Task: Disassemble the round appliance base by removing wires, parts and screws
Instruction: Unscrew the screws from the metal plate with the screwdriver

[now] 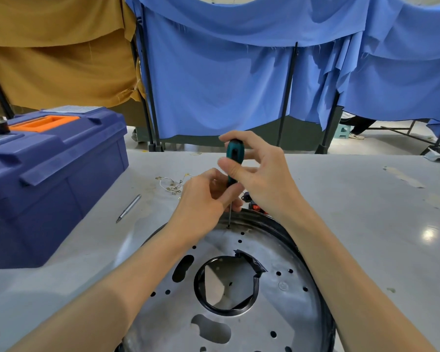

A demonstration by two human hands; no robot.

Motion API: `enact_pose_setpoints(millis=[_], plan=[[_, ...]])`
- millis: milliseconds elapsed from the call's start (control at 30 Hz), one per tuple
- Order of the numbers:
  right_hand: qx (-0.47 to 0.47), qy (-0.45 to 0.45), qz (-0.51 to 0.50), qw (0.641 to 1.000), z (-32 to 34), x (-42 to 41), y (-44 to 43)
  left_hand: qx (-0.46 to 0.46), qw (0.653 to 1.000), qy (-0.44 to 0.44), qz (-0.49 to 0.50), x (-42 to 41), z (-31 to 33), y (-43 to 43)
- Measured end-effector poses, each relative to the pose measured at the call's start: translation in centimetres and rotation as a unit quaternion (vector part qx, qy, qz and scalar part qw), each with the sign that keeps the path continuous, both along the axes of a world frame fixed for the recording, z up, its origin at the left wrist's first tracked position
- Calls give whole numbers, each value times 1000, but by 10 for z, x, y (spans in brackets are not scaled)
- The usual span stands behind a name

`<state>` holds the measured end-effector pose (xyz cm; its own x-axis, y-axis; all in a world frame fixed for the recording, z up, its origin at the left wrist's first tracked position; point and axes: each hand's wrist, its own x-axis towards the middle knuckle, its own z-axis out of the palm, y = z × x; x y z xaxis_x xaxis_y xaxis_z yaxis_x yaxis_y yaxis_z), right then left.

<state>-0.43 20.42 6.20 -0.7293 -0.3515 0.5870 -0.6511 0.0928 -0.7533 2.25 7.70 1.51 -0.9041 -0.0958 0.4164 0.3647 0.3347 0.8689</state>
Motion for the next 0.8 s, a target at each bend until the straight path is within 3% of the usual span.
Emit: enact_pose_setpoints(millis=[200,367,533,800], plan=[[-3,11,-31,999,2,-3,4,16,1000,4,-5,0,0,0],[-11,-11,7,1000,1,-1,3,-14,1000,0,-3,0,0,0],[13,14,-36,999,-1,-1,-1,-1,1000,-1,20,2,1,1],[-9,-15,-5,1000,0,-4,2,-71,997,4,28,1,1,3]])
